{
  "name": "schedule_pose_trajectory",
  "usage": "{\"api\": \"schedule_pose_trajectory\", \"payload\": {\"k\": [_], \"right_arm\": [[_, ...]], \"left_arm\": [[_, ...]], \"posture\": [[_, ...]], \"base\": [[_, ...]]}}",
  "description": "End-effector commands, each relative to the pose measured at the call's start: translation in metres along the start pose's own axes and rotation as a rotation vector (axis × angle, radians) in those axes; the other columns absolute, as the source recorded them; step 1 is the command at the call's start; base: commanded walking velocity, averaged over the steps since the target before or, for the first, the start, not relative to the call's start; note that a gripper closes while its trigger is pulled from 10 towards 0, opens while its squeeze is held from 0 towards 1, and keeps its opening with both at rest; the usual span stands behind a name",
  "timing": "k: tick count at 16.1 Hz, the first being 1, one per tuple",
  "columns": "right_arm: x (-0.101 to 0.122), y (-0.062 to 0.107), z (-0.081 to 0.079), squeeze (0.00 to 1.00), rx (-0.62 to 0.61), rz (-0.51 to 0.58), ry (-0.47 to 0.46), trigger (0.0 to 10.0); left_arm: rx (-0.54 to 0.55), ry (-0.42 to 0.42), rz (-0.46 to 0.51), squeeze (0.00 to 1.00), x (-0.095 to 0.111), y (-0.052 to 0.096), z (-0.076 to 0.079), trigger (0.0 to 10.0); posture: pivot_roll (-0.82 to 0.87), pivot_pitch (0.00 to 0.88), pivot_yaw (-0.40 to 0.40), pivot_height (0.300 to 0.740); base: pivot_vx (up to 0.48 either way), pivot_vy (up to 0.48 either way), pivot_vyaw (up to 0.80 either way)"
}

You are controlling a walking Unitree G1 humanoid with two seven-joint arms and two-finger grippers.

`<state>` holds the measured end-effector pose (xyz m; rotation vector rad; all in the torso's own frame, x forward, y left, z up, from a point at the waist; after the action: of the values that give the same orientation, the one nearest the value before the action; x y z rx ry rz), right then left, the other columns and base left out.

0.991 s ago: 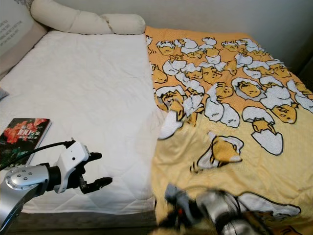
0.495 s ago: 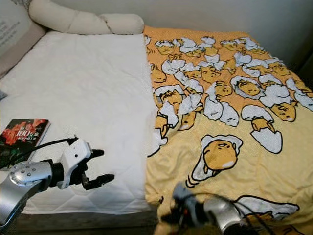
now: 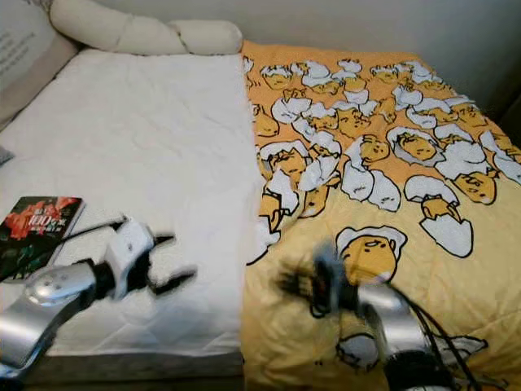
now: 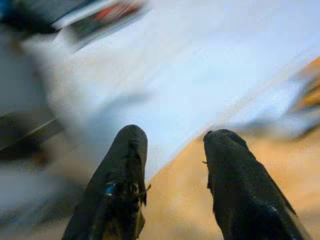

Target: Clean up the room

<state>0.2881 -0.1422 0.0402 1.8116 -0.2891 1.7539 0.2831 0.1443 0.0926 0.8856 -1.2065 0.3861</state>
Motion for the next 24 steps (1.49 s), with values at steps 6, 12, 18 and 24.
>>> {"api": "schedule_pose_trajectory", "payload": {"k": [6, 12, 18, 24], "right_arm": [[0.003, -0.011, 0.011, 1.00, -0.575, 0.030, -0.164, 10.0], [-0.009, -0.017, -0.005, 1.00, -0.629, -0.031, -0.210, 10.0], [-0.010, -0.019, 0.004, 1.00, -0.639, -0.085, -0.151, 10.0], [-0.001, -0.036, 0.006, 1.00, -0.485, -0.101, -0.029, 10.0]], "left_arm": [[0.301, 0.122, 0.140, 0.48, -0.003, -0.002, -0.020, 10.0], [0.319, 0.106, 0.124, 0.48, -0.005, -0.001, -0.025, 10.0], [0.321, 0.092, 0.105, 0.48, -0.008, 0.001, -0.024, 10.0], [0.268, 0.071, 0.057, 0.48, -0.014, 0.002, -0.019, 10.0]], "posture": [[0.07, 0.000, -0.041, 0.740], [0.07, 0.000, -0.028, 0.740], [0.08, 0.000, -0.036, 0.740], [0.08, 0.000, -0.034, 0.740]], "base": [[0.000, 0.182, -0.08], [0.000, 0.376, -0.80], [0.000, -0.160, -0.20], [0.000, 0.000, 0.00]]}}
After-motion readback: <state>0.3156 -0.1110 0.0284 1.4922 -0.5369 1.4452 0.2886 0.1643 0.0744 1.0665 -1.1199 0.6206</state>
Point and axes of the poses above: a point about 5 cm out from each wrist's last joint towards the gripper, its own y axis pointing back from the gripper into the wrist, its own x axis along the axis of the wrist's last joint, z = x × y, the point moved 4 cm from there along -y, pointing out of the wrist towards the gripper, and after that the axes turned 14 degrees about y, right-handed, at the moved point
